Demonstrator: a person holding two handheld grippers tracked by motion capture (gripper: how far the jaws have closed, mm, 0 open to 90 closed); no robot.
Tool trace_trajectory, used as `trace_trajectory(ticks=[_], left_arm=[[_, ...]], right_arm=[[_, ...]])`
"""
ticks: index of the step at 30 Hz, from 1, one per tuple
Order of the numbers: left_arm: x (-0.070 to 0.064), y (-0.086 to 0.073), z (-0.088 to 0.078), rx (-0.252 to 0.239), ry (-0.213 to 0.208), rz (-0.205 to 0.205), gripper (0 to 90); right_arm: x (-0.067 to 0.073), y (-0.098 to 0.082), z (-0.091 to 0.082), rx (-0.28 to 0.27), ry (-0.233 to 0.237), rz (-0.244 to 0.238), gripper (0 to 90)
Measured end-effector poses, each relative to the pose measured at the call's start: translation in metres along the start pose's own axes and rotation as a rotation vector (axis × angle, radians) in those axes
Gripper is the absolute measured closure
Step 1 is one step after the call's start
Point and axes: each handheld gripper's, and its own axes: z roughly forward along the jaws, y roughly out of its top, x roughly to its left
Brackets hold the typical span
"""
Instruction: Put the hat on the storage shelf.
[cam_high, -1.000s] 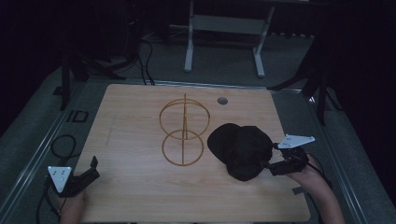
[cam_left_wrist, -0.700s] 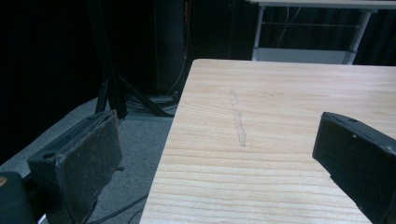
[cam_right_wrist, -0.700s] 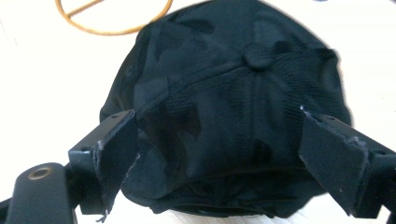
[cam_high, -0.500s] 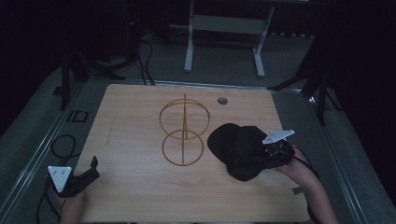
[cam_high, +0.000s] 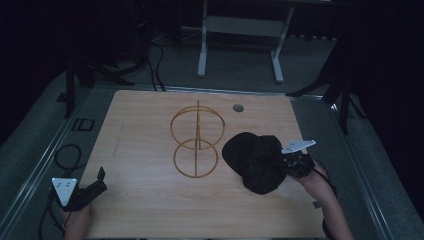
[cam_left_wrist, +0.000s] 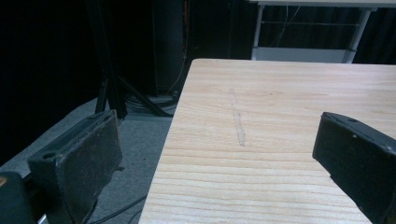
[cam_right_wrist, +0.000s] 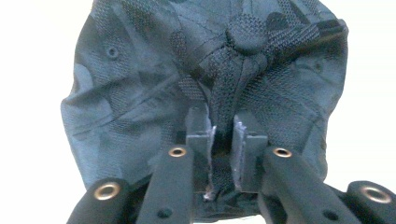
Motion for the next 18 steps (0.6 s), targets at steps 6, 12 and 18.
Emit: trace_trajectory(ticks=[6,12,18], left_arm=[[0.000,0.000,0.000,0.000,0.001,0.000,1.8],[0.000,0.000,0.000,0.000,0.001,-0.002,1.8],[0.000,0.000,0.000,0.001,0.001,-0.002,1.8]], right_arm=[[0.000,0.004,-0.008,-0.032,0.015,0.045,84.2],[-0.005,0.012,-0.024,-0.084,0.005,0.086,85.3],[-0.007,0.019,-0.039,-0.110,-0.018,0.083,85.4]])
